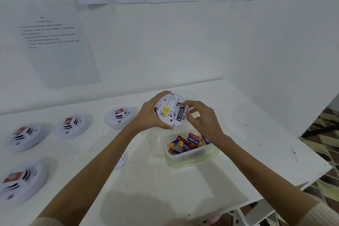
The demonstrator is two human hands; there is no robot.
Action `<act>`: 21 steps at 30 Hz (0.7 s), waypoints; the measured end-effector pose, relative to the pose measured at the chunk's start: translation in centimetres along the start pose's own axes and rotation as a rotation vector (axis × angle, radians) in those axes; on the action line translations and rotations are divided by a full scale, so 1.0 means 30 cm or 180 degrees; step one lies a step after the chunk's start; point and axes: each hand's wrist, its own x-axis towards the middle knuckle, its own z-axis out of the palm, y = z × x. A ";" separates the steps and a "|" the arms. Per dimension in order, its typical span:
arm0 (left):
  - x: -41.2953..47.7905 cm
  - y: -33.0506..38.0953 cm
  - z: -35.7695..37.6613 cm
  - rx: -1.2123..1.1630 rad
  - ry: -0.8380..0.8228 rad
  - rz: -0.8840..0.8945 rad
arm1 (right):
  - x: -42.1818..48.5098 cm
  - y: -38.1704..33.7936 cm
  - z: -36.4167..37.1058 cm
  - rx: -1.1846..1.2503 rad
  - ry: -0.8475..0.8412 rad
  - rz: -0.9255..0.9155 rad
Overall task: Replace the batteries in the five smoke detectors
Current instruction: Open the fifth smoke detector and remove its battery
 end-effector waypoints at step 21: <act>-0.004 -0.001 0.022 0.0021 0.0123 0.0065 | 0.057 -0.040 -0.011 -0.0316 -0.0411 0.0215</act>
